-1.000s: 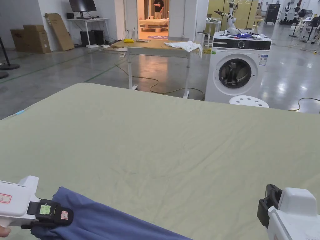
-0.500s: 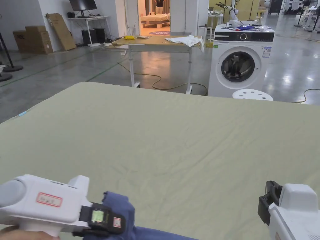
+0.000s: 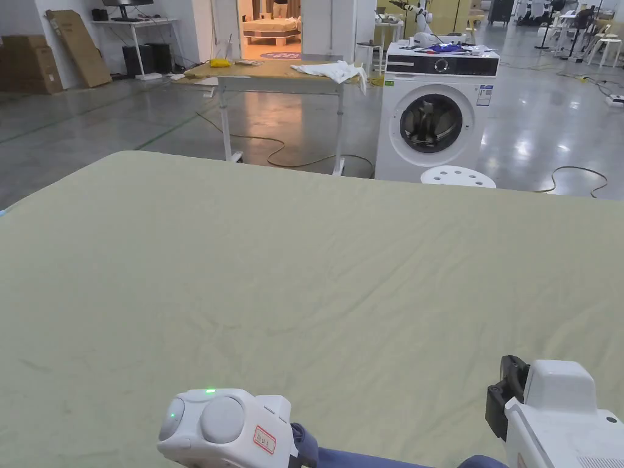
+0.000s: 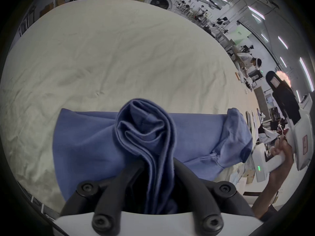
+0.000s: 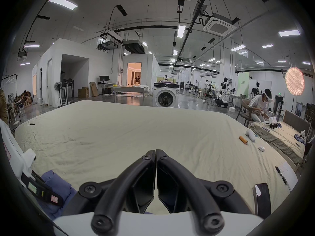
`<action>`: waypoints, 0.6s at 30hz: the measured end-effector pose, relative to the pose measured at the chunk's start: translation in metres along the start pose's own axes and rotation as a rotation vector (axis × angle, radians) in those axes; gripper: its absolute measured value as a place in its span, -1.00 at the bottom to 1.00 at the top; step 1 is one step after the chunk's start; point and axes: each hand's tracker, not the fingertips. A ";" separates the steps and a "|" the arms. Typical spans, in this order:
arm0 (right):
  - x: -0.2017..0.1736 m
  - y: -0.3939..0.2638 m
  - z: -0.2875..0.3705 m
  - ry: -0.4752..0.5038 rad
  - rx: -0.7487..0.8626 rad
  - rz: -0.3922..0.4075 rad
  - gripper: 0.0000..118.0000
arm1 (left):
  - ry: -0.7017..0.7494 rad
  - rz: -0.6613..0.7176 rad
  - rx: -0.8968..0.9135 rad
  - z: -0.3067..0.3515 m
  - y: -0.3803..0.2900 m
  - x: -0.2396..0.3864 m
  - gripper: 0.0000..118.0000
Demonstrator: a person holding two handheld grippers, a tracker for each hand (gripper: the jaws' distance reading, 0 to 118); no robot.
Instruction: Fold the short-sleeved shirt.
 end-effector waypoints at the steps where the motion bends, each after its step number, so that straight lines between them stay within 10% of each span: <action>1: 0.001 -0.001 0.000 -0.002 -0.001 0.000 -1.00 | -0.003 0.002 0.001 0.000 0.000 -0.002 -0.56; 5: 0.002 -0.001 0.002 -0.007 -0.007 0.000 -1.00 | -0.121 0.022 0.018 0.016 -0.002 -0.002 0.14; 9: 0.002 -0.001 0.004 -0.007 -0.006 0.001 -1.00 | -0.199 0.005 0.097 0.050 -0.004 -0.006 0.14; 14: 0.000 -0.001 0.007 -0.004 -0.005 -0.001 -1.00 | -0.291 0.077 0.227 0.079 -0.005 -0.024 -0.61; 18: 0.000 -0.004 0.007 -0.001 -0.011 -0.005 -1.00 | -0.275 0.113 0.236 0.071 -0.007 -0.036 -0.76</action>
